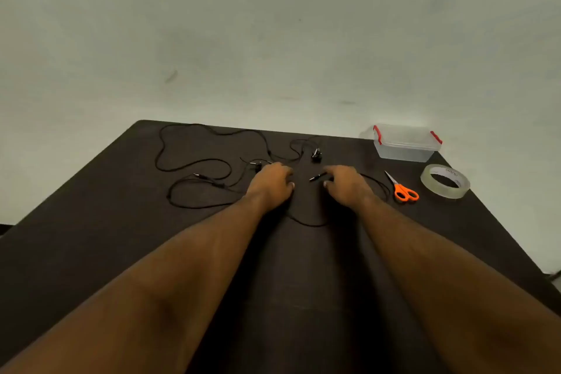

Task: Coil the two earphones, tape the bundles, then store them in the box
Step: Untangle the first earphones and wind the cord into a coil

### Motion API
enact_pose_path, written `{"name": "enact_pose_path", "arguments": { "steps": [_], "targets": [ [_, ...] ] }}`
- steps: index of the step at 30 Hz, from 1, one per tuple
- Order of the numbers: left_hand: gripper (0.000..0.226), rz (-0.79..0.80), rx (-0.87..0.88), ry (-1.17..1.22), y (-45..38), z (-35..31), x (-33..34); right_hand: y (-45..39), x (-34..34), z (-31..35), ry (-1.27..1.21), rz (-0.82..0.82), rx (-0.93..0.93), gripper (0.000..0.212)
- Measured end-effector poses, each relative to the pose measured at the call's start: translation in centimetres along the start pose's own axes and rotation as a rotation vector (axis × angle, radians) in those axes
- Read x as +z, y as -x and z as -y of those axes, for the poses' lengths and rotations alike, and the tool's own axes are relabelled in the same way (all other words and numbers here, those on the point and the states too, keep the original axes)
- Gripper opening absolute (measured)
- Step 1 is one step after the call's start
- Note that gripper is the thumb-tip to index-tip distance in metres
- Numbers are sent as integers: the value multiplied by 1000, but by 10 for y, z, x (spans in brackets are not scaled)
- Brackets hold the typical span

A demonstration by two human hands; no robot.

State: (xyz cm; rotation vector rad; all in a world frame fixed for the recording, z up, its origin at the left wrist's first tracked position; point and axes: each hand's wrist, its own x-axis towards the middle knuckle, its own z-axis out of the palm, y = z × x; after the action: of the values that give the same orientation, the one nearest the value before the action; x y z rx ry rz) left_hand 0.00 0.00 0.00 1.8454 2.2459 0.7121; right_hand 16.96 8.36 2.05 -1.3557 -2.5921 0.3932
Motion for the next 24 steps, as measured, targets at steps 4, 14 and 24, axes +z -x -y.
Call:
{"name": "enact_pose_path", "arguments": {
  "steps": [4, 14, 24],
  "targets": [
    [27, -86, -69, 110, -13, -1, 10, -13, 13, -10, 88, -122, -7, 37],
    [18, -253, 26, 210, -4, 7, 20, -22, 38, -15, -154, -349, -73, 9],
    [38, -274, 101, 845, 51, 29, -16, 29, 41, 76, -1681, -62, 31, 14]
  ]
}}
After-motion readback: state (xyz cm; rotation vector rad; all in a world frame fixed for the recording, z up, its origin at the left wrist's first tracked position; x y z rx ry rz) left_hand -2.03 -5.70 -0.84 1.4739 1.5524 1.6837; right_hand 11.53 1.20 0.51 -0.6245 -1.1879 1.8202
